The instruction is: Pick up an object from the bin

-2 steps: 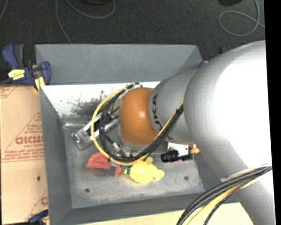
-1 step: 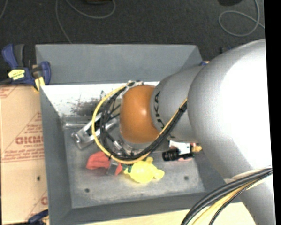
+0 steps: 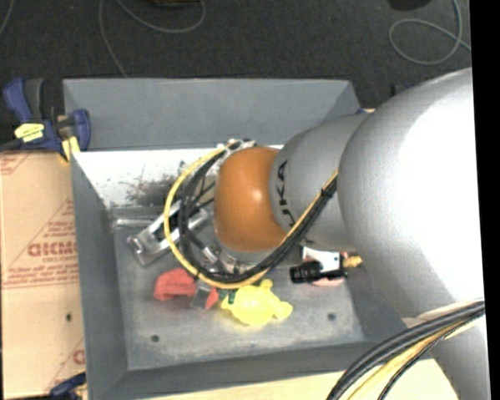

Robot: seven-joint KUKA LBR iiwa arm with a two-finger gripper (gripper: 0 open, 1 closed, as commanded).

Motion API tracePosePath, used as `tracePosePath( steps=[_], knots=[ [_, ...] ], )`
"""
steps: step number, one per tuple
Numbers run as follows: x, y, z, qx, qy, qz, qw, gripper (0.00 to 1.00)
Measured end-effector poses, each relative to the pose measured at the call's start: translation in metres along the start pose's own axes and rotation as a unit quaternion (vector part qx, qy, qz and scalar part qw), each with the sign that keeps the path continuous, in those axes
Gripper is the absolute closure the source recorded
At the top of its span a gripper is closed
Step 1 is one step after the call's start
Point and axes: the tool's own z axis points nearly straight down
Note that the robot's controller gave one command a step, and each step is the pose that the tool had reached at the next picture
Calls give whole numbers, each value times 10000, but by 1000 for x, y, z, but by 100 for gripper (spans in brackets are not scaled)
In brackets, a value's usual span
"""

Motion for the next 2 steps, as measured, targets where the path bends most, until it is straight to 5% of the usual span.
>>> tracePosePath(
  steps=[2],
  knots=[
    [1, -1, -24, 12, 18, -6, 10000, 100]
  ],
)
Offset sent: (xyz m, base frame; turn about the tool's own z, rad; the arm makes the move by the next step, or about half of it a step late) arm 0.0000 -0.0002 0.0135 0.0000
